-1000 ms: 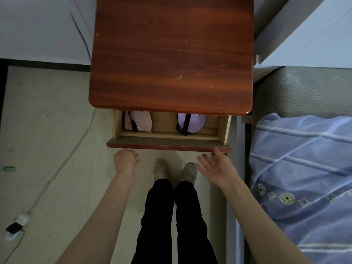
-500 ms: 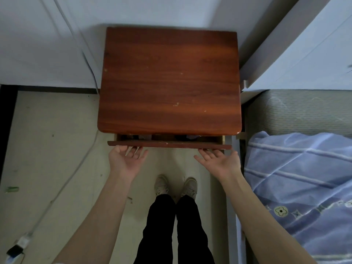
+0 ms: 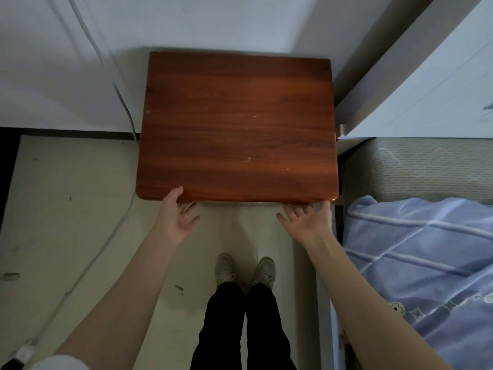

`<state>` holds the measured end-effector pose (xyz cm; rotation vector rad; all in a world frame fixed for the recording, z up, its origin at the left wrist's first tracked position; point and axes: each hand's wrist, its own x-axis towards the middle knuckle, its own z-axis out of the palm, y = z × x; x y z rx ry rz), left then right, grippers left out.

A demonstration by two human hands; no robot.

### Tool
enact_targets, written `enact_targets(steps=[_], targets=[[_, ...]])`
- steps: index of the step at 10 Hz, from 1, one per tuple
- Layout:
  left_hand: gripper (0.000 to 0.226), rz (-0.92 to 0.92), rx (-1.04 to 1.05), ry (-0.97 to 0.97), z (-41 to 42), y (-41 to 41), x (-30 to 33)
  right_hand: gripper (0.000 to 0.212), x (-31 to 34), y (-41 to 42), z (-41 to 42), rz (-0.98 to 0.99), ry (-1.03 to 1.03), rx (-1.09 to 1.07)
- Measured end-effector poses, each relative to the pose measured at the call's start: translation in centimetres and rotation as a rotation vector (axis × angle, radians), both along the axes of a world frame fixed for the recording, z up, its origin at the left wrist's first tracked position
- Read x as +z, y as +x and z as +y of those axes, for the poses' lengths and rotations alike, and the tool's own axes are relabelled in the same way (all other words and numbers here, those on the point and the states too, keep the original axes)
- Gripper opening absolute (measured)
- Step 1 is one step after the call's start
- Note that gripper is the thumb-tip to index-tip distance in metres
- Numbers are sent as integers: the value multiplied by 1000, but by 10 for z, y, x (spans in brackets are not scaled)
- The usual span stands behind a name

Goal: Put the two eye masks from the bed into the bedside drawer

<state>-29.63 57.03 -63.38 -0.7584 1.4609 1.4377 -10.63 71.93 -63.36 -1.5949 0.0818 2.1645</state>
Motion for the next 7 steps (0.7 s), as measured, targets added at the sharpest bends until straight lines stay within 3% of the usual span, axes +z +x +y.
enact_targets(steps=[1, 2, 3, 4, 5, 6, 7], targets=[[54, 319, -321, -311, -15, 14, 3, 60, 16, 8, 3, -153, 80, 263], [54, 1013, -715, -489, -22, 23, 8, 38, 31, 10, 2, -534, 398, 692], [63, 1292, -1258, -554, -1, 10, 7, 39, 29, 13, 7, -1079, 1173, 1236], [74, 1267, -1588, -594, 24, -10, -4, 57, 20, 9, 30, -1187, 1460, 1586], [82, 1167, -1707, -585, 35, -25, -12, 65, 9, 1, 43, -1145, 1347, 1820], [84, 1099, -1744, -590, 36, -30, -15, 66, 11, -12, 40, -1108, 1249, 1862], [83, 1088, -1746, -575, 38, -29, -15, 57, 33, -30, 43, -1034, 1453, 1551]])
